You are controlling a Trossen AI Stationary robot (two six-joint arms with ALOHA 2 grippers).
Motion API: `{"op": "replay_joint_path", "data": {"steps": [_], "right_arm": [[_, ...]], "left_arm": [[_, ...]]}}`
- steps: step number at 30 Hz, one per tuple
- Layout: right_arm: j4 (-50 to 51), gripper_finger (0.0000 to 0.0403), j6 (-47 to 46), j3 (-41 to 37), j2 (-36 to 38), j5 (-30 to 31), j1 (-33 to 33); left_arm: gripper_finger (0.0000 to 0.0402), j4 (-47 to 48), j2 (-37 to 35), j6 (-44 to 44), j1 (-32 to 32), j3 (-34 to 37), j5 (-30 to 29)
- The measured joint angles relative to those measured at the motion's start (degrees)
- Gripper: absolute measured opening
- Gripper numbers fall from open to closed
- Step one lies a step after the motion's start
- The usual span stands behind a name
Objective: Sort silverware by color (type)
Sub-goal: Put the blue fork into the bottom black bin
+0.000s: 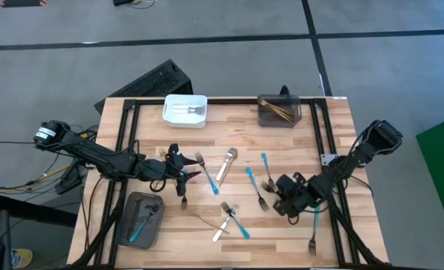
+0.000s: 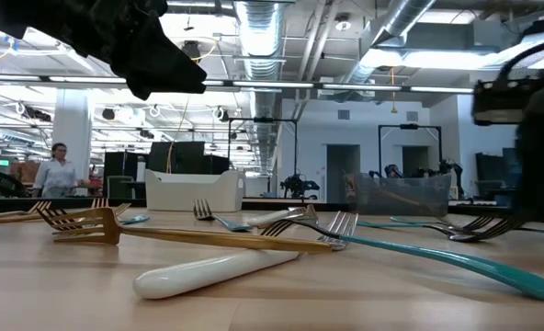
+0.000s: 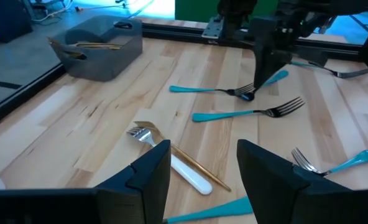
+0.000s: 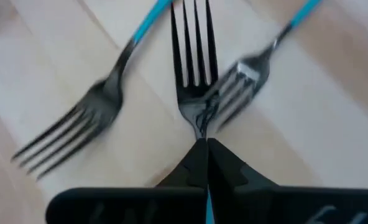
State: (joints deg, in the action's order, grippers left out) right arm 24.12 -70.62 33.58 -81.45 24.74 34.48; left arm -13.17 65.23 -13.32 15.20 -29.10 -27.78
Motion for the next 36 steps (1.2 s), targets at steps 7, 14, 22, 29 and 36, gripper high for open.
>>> {"op": "replay_joint_path", "data": {"steps": [7, 14, 22, 29, 36], "right_arm": [[-1.1, 0.0028, 7.8, 0.1, 2.2, -1.0, -4.8], [-1.3, 0.0125, 13.4, 0.3, 2.3, -4.7, -4.5], [-0.6, 0.016, 15.3, 1.0, -6.4, -6.5, -4.7], [-0.2, 0.0035, 18.9, 3.5, -5.1, -6.5, -5.0], [-7.8, 0.0022, 26.4, 4.1, 1.6, 0.3, -5.9]], "left_arm": [[0.0171, 0.0, 0.0, -1.0, 0.0, 0.0, -1.5], [0.0171, 0.1, 0.0, -2.8, 0.0, 0.0, -2.6], [0.0171, 0.6, 0.0, -4.3, 0.0, 0.0, -4.4], [0.0171, 0.8, 0.0, -5.7, 0.0, 0.0, -4.5], [0.0171, 1.3, 0.0, -8.5, 0.0, 0.0, -4.6]]}}
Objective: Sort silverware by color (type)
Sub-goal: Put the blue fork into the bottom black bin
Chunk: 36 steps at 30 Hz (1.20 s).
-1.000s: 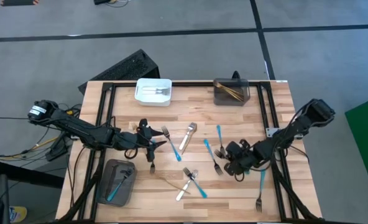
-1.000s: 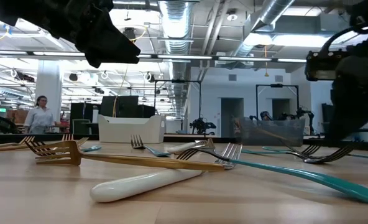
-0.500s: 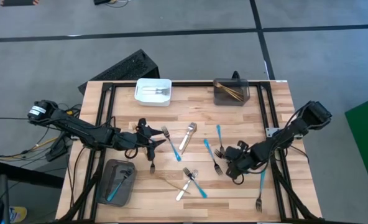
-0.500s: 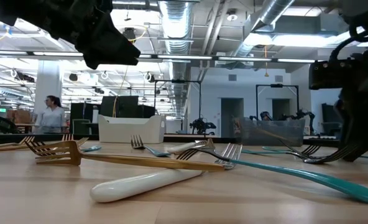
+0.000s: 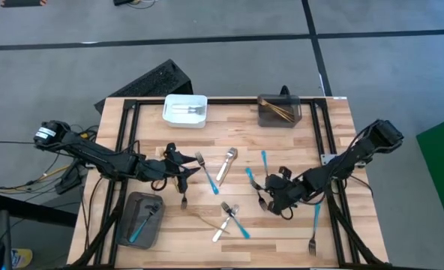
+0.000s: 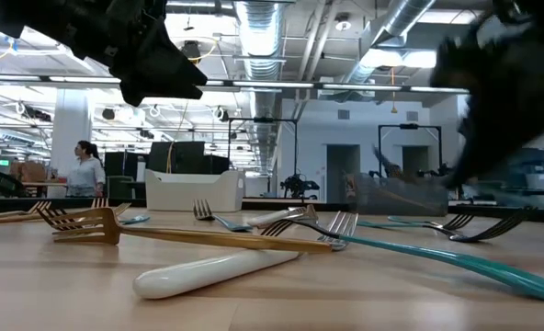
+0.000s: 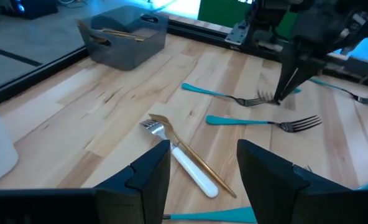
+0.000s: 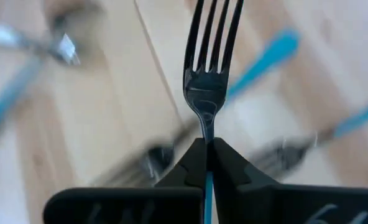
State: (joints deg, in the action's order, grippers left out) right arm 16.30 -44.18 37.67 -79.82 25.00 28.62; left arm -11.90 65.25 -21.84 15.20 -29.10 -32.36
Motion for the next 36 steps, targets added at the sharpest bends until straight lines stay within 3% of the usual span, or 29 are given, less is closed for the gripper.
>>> {"op": "replay_joint_path", "data": {"steps": [6, 10, 17, 22, 30, 36], "right_arm": [[-11.2, 0.0015, 12.4, 0.0, 3.1, 10.1, -1.8], [-21.3, 0.0014, 21.1, 0.0, 2.0, 9.3, -5.7], [-53.3, 0.0014, 35.1, -4.3, -4.7, -8.4, -15.6], [-66.9, 0.0014, 39.2, -4.3, -9.3, -20.1, -21.8], [-75.3, 0.0014, 39.4, -3.3, -13.5, -36.2, -26.3], [-75.6, 0.0015, 39.3, -2.5, -14.3, -39.2, -26.4]], "left_arm": [[0.0171, 0.0, 0.0, -0.9, 0.0, 0.0, 0.0], [0.0171, -1.1, 1.6, 0.0, 0.0, 0.0, 0.0], [0.0171, -4.3, 7.9, 1.2, 0.0, 0.0, 0.7], [0.0171, -11.2, 12.1, 3.0, 0.0, 0.0, 2.5], [0.0171, -23.3, 16.7, 11.3, -1.7, 0.0, 9.7], [0.0171, -27.0, 16.6, 15.8, -3.1, 0.0, 14.8]]}}
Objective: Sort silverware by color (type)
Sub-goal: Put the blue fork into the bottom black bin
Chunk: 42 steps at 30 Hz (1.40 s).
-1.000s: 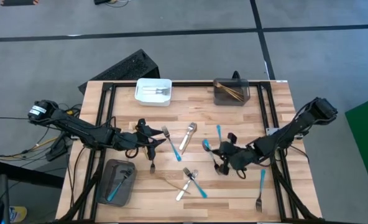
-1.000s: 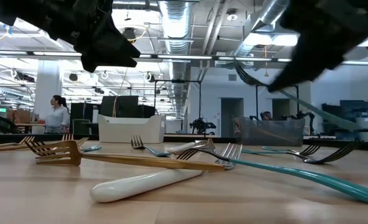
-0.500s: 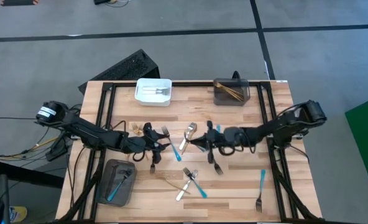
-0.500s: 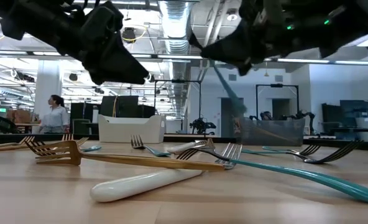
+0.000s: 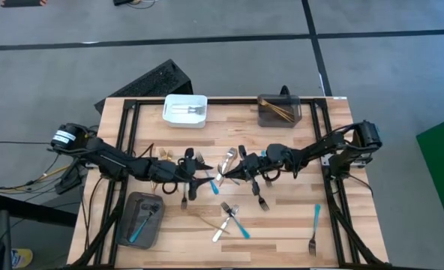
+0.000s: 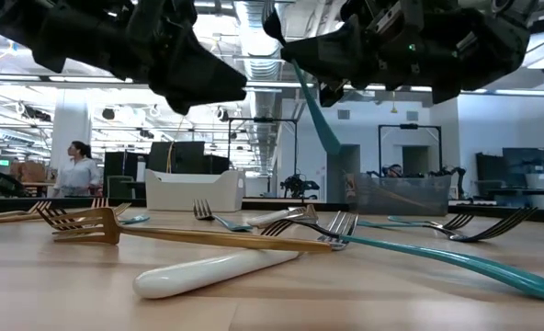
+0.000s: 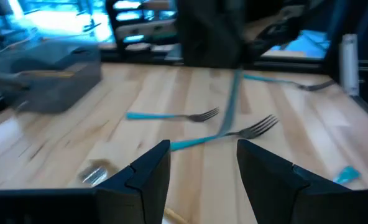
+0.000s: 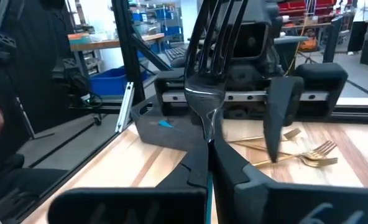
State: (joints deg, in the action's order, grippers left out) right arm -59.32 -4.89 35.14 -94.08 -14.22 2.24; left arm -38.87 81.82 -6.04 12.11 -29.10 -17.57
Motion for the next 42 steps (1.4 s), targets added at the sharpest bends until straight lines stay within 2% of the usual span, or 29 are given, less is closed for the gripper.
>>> {"op": "replay_joint_path", "data": {"steps": [5, 19, 22, 26, 29, 39, 42], "right_arm": [[0.0, 0.0016, 0.3, 0.0, 0.0, -0.7, 0.0], [0.3, 0.0018, 0.9, 0.0, 0.0, -0.8, 0.0], [0.3, 0.0018, 1.1, 0.0, 0.0, -0.1, 0.0], [1.4, 0.0018, 2.9, 0.0, 0.0, 8.8, 0.0], [3.3, 0.0018, 3.5, 0.0, 0.0, 14.9, -0.1], [4.9, 0.0018, 7.7, 0.1, 0.0, 27.2, 0.0], [5.4, 0.0018, 8.3, 0.1, 0.0, 28.0, 0.0]], "left_arm": [[0.0171, -1.7, -0.1, 2.0, -0.6, 0.0, 5.6], [0.0171, -2.3, -0.1, 1.9, -0.6, 0.0, 5.6], [0.0171, -3.4, -0.1, 0.1, -0.6, 0.0, 2.6], [0.0171, -5.1, -0.1, -2.0, -0.6, 0.0, -4.0], [0.0171, -5.7, -0.1, -2.5, -0.9, 0.0, -5.6], [0.0171, -5.9, 1.8, -4.7, -7.9, -2.2, -5.2], [0.0171, -5.5, 1.8, -0.9, -9.1, -3.6, -0.8]]}}
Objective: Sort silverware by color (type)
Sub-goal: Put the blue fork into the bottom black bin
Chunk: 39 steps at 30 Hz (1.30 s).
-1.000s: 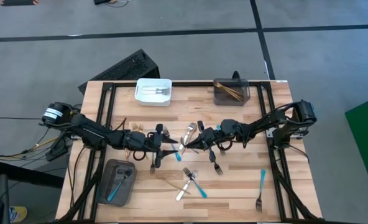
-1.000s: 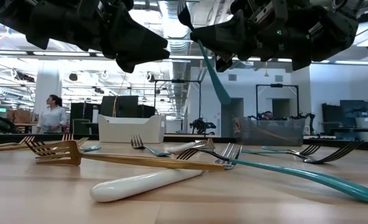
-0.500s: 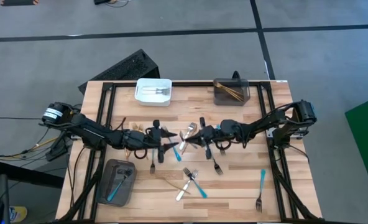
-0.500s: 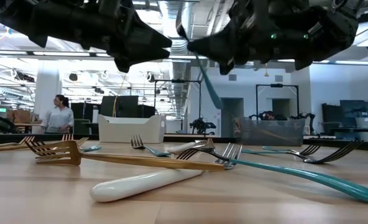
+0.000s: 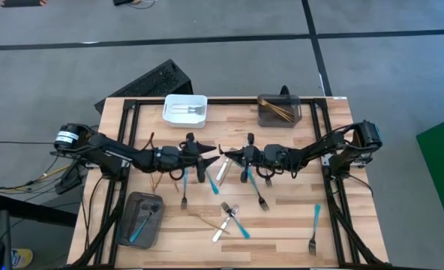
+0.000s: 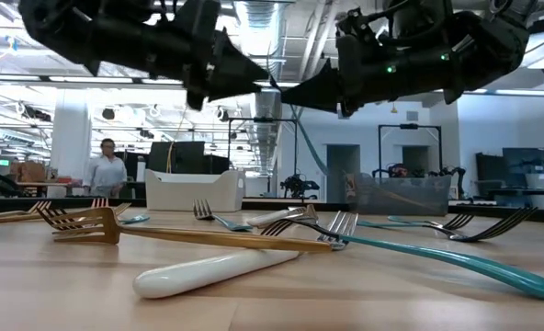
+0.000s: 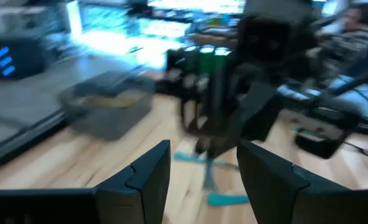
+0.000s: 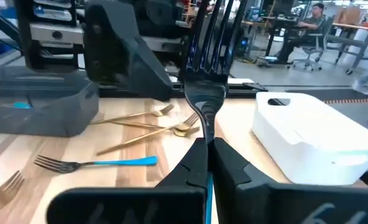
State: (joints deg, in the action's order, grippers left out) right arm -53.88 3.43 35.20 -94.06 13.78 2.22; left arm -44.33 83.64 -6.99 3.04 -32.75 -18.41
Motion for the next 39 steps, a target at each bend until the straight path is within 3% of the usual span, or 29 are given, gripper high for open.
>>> {"op": "replay_joint_path", "data": {"steps": [4, 13, 16, 20, 25, 28, 35, 39], "right_arm": [[0.7, 0.0018, 0.1, 0.0, 0.0, -0.1, 0.1], [0.1, 0.0019, 1.0, 0.0, 0.0, 0.0, 0.3], [-0.3, 0.0019, 1.1, 0.0, 0.0, 0.0, 0.2], [-0.6, 0.0019, 1.6, 0.0, 0.0, -0.1, 0.3], [-0.6, 0.002, 1.4, 0.0, 0.0, -0.1, 0.4], [-0.6, 0.0021, 0.9, 0.0, 0.0, -0.1, 0.6], [-0.5, 0.0061, -1.8, 0.0, 0.0, -0.4, 0.6], [-1.0, 0.0084, -1.9, 0.0, 0.0, -0.3, 0.7]], "left_arm": [[0.0171, 0.1, 0.0, 2.7, -1.3, -1.7, 5.1], [0.0171, 3.0, 0.0, -1.3, -4.3, -3.3, 5.3], [0.0168, 3.7, 0.0, -2.1, -5.2, -3.3, 8.3], [0.0145, 3.9, 0.0, -1.8, -5.7, -3.3, 12.1], [0.0095, 3.9, 0.0, -1.3, -5.7, -3.3, 11.8], [0.0092, 3.9, 0.0, -1.0, -5.7, -3.3, 11.9], [0.0092, 5.7, -0.7, -1.2, -5.7, -3.3, 12.1], [0.0092, 14.2, -4.8, -2.2, -5.7, -3.3, 11.3]]}}
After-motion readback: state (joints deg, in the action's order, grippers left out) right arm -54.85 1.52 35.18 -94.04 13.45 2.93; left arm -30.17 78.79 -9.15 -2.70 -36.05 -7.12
